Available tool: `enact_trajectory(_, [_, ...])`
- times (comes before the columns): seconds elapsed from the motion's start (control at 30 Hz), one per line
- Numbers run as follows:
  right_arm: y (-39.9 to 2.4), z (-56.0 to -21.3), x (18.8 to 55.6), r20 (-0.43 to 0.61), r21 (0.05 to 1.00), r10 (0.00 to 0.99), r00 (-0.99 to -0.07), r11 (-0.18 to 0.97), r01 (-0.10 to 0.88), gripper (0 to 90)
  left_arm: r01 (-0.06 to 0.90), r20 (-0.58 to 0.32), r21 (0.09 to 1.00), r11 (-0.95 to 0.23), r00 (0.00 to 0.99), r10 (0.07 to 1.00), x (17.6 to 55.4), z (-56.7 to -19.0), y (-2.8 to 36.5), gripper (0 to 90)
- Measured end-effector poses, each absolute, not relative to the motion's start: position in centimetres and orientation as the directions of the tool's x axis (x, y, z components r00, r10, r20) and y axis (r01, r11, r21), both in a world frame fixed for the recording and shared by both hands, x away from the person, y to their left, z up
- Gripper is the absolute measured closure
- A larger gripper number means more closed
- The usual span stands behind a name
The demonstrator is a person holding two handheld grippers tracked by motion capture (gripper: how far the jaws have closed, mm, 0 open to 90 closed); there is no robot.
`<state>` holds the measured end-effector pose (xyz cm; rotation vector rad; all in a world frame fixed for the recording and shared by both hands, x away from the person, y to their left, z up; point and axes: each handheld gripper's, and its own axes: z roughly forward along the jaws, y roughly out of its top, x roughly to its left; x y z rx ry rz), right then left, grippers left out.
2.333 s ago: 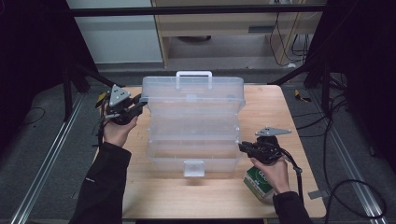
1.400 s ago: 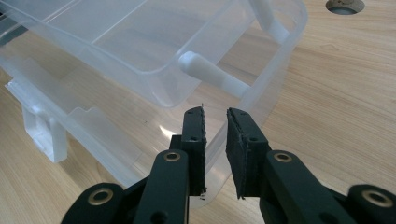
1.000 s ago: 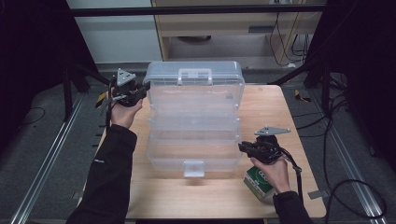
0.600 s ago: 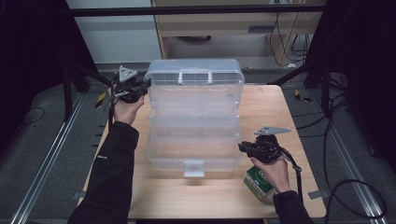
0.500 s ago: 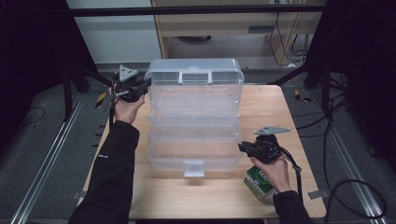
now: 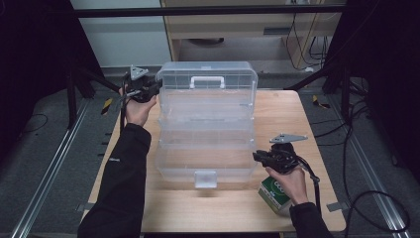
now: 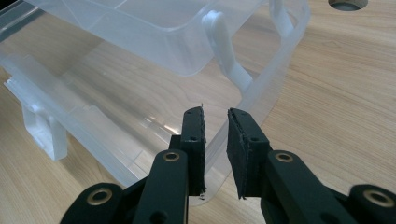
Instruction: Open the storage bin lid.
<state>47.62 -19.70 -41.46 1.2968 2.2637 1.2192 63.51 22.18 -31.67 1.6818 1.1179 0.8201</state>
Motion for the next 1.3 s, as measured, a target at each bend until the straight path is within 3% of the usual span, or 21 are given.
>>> enact_trajectory(1.3, [-19.5,-41.4,47.5,0.152,0.769,0.811,-0.565,0.262,0.584,76.7,0.360,0.024,0.921,-0.148,0.328,0.944,67.1,-32.8,21.6,76.5])
